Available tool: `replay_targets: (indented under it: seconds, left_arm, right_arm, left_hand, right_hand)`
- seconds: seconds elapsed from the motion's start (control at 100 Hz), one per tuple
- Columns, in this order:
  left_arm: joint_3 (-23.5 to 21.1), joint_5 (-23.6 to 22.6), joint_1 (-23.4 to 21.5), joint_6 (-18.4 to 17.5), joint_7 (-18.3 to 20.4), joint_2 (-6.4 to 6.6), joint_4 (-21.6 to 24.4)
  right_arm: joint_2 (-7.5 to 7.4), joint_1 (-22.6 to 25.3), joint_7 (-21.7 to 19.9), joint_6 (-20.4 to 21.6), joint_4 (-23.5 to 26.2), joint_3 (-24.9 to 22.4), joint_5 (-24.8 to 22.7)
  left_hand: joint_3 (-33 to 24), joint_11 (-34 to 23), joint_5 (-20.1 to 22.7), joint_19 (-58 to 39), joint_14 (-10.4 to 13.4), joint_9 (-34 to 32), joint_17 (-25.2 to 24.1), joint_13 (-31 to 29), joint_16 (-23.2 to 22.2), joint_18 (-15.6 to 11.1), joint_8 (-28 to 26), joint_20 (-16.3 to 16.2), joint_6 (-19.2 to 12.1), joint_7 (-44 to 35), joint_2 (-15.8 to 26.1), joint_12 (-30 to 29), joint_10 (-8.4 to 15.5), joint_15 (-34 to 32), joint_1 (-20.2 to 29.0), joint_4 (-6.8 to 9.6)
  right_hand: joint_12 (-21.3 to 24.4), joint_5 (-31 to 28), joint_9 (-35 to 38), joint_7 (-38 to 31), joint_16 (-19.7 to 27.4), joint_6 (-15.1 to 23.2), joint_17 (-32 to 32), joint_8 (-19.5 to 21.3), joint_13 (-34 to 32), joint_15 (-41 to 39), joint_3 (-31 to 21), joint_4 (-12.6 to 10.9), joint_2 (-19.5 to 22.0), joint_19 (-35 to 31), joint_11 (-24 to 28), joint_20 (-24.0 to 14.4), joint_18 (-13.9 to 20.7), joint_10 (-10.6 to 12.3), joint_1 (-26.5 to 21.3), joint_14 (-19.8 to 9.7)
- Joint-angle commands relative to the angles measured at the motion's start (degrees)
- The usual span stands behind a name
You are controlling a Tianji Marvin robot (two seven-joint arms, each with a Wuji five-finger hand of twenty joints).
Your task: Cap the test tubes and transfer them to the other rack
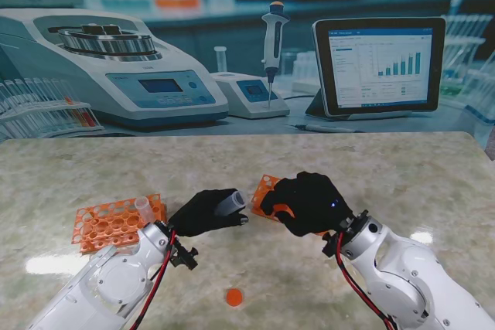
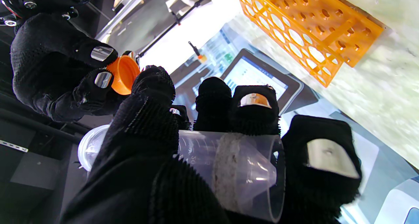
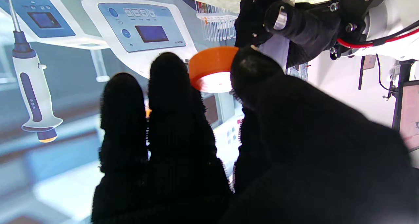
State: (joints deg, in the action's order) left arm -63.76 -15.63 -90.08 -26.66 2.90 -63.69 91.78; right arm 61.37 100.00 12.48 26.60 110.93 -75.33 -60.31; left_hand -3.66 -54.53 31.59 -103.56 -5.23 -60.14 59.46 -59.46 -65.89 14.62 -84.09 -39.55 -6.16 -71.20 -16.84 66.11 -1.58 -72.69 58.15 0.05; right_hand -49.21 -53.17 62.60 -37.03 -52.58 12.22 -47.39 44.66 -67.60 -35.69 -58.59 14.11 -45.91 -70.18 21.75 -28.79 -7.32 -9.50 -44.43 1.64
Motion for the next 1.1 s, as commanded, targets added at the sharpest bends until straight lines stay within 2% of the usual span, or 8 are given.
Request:
replay_targets:
  seconds: [0.0, 0.38, 1.09]
  left_arm:
    - [0.2, 0.1, -0.2, 0.0, 0.4, 0.11, 0.6]
    - [0.2, 0.0, -0.5, -0.3, 0.6, 0.21, 1.1]
    - [0.5, -0.2, -0.7, -1.0, 1.0, 0.40, 1.7]
  right_arm:
    - [0.35, 0.5, 0.3, -0.4, 1.0, 0.1, 0.3]
    - [0.69, 0.6, 0.0, -0.8, 2.8, 0.6, 2.2]
    - [1.09, -1.5, 0.1, -2.9, 3.0, 4.3, 4.5]
  left_hand:
    - [-0.4, 0.7, 0.7, -1.5, 0.8, -0.6, 1.5, -0.9, 0.6, 1.0, -3.3, 2.0, -4.0, -4.3, 4.1, -0.6, 2.2, -0.2, 0.6, 0.88]
    - [-0.3, 0.9, 0.7, -1.0, 0.8, -0.5, 1.4, -0.8, 0.6, 1.4, -3.3, 2.1, -4.1, -4.3, 4.1, -0.6, 2.4, 0.1, 0.6, 0.80]
    - [-0.3, 1.3, 0.8, 0.2, 0.8, -0.5, 0.8, -0.6, 0.8, 1.8, -3.2, 2.4, -4.6, -4.3, 4.1, -0.8, 2.7, 0.8, 0.5, 0.73]
  right_hand:
    - [-1.4, -2.6, 7.1, -0.6, -0.9, -0.1, -0.6, 0.7, -2.2, -3.5, -11.8, -3.8, 2.8, -1.5, 7.6, -0.4, -0.6, 11.3, -9.3, -0.3]
    - [-1.4, -2.6, 7.2, -0.6, -0.9, 0.0, -0.7, 0.8, -2.3, -3.6, -11.7, -3.9, 2.9, -1.4, 7.7, -0.8, -0.6, 11.2, -9.3, -0.3]
    - [-1.5, -2.7, 7.3, -0.7, -1.1, -0.1, -0.9, 0.8, -2.4, -3.6, -11.6, -4.0, 3.3, -1.3, 7.8, -1.7, -0.4, 11.2, -9.2, -0.4]
